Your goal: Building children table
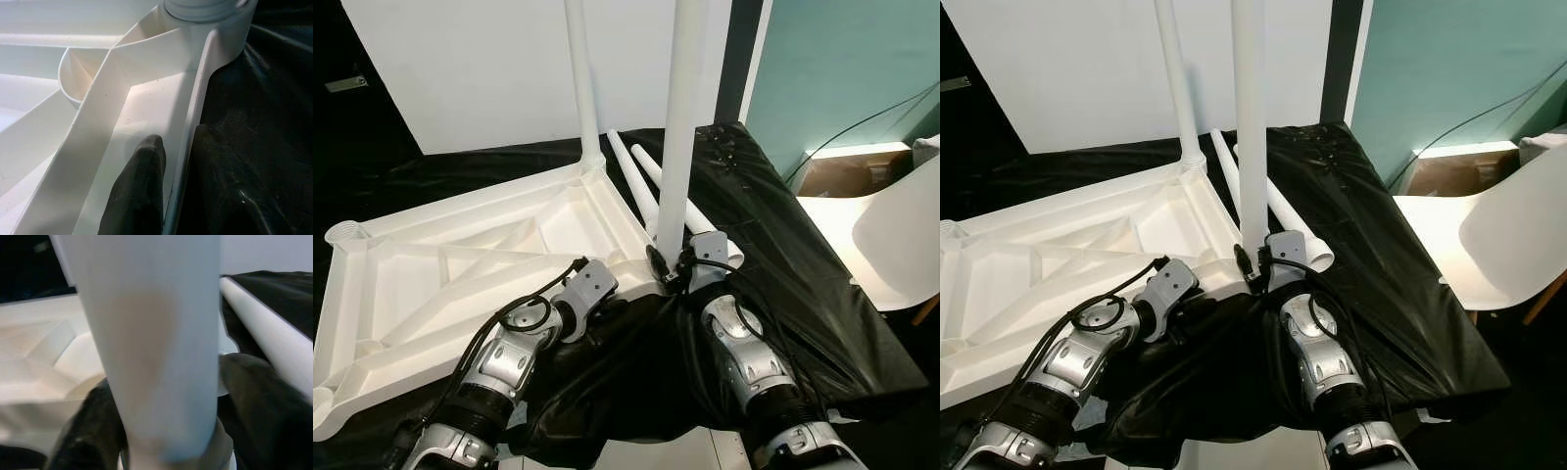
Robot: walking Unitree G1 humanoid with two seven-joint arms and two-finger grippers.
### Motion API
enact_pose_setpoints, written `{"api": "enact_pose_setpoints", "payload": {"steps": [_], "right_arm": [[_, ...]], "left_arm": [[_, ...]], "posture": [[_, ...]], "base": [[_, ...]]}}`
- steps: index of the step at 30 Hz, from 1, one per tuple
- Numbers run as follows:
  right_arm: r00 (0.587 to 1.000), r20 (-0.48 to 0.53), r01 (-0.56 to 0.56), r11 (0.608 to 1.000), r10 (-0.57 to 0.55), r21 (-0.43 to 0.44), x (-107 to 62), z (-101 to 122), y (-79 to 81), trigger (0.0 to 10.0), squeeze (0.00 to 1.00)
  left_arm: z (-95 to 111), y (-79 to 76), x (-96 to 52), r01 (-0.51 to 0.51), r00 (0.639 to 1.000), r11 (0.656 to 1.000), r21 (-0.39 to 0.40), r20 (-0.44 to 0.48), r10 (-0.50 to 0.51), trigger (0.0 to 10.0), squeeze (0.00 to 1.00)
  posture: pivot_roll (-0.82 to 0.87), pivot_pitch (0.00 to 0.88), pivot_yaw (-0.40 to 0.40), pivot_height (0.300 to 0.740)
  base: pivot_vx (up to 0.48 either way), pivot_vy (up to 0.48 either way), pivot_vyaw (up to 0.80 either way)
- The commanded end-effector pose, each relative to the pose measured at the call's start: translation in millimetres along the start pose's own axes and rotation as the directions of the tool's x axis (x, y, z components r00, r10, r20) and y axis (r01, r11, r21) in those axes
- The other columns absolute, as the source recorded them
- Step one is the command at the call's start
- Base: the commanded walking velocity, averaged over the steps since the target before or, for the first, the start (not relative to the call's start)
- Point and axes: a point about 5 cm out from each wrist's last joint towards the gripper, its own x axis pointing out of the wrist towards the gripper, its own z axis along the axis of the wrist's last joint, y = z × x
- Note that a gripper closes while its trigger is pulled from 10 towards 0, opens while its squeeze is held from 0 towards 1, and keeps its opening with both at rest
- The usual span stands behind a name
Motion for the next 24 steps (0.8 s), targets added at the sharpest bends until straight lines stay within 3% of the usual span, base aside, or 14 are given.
{"api": "enact_pose_setpoints", "payload": {"steps": [1,2,3,4,5,9,10,12,13,24], "right_arm": [[0.997,-0.013,-0.083,0.996,0.082,-0.015,-0.5,-1.5,-5.7,10.0,1.0],[0.991,-0.008,-0.13,0.991,0.13,-0.037,-0.1,1.3,-11.3,10.0,0.77],[0.991,-0.008,-0.13,0.991,0.13,-0.037,-0.1,1.3,-11.3,10.0,0.77],[0.986,-0.004,-0.167,0.984,0.167,-0.06,0.1,3.7,-16.4,10.0,0.21],[0.98,-0.004,-0.199,0.976,0.2,-0.091,0.7,7.0,-24.1,10.0,0.0],[0.969,-0.013,-0.247,0.961,0.248,-0.124,2.1,11.9,-34.9,10.0,0.0],[0.942,-0.053,-0.337,0.931,0.333,-0.138,3.4,15.3,-42.4,10.0,0.0],[0.926,-0.075,-0.376,0.915,0.369,-0.149,3.3,15.8,-44.9,10.0,0.0],[0.907,-0.109,-0.42,0.894,0.407,-0.153,3.1,15.1,-48.4,0.4,0.0],[0.847,-0.225,-0.521,0.835,0.481,-0.176,-0.2,5.6,-51.2,0.0,0.0]], "left_arm": [[-34.3,-19.8,4.3,0.096,0.986,0.992,-0.077,-0.127,-0.105,10.0,0.0],[-34.1,-19.4,4.4,0.097,0.986,0.992,-0.076,-0.128,-0.106,10.0,0.0],[-34.1,-19.4,4.4,0.097,0.986,0.992,-0.076,-0.128,-0.106,10.0,0.0],[-33.7,-18.9,4.6,0.099,0.986,0.992,-0.074,-0.128,-0.108,10.0,0.0],[-32.8,-18.3,5.1,0.101,0.986,0.992,-0.071,-0.128,-0.109,10.0,0.0],[-31.6,-17.2,5.8,0.103,0.986,0.992,-0.067,-0.128,-0.111,10.0,0.0],[-31.2,-16.5,6.1,0.104,0.985,0.992,-0.064,-0.128,-0.112,10.0,0.0],[-31.1,-16.3,6.1,0.105,0.985,0.993,-0.063,-0.128,-0.112,10.0,0.0],[-31.2,-16.1,5.9,0.105,0.985,0.993,-0.061,-0.129,-0.112,10.0,0.0],[-32.2,-15.9,4.6,0.099,0.986,0.993,-0.061,-0.131,-0.107,10.0,0.0]], "posture": [[-0.01,0.0,0.031,0.74],[-0.01,0.0,0.032,0.74],[-0.01,0.0,0.032,0.74],[-0.01,0.0,0.033,0.74],[-0.01,0.0,0.035,0.74],[-0.02,0.0,0.036,0.74],[-0.02,0.0,0.039,0.74],[-0.02,0.0,0.039,0.74],[-0.01,0.0,0.039,0.74],[-0.01,0.0,0.036,0.74]], "base": [[0.0,0.0,0.0],[0.0,0.0,0.0],[0.0,0.0,0.0],[0.0,0.0,0.0],[0.0,0.0,0.0],[0.0,0.0,0.0],[0.0,0.0,0.0],[0.0,0.0,0.0],[0.0,0.0,0.0],[0.0,0.0,0.0]]}}
